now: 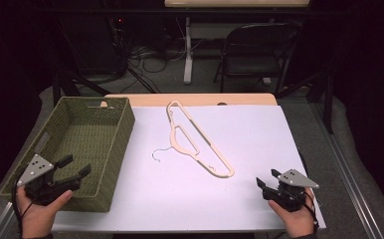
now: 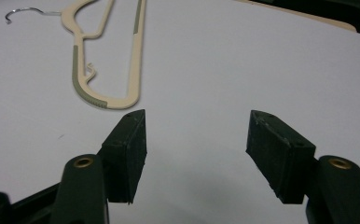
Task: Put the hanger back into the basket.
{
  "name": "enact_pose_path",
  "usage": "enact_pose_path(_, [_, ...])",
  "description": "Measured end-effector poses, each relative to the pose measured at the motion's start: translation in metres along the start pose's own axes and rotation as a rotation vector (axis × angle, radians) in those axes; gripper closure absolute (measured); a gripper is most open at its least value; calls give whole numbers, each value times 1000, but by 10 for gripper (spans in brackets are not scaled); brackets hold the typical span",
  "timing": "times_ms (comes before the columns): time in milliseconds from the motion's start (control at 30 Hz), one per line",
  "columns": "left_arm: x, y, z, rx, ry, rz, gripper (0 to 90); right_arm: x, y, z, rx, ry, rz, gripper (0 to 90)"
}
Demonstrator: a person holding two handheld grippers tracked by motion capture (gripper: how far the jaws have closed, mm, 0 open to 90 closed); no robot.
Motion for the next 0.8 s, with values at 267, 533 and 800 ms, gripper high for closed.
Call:
enact_pose_path(267, [4, 0, 2, 10, -1, -5, 286, -1, 7, -6, 62, 3, -13, 397])
enact_pose_path(533, [9, -1, 1, 6, -7, -11, 286, -5, 17, -14, 60, 42, -50, 408])
enact_pose_path(800, [9, -2, 0, 4, -6, -7, 286, -5, 21, -20, 65, 80, -68, 408])
Point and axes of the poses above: each handheld gripper's, and its own axes: x roughly backward along the jaws, z roughly out of its underside, y roughly to its left, the point moved 9 cm from there along -x, roughly forward along the jaws, and after that the axes turned 11 degrees about z, right-handed, at the moved point
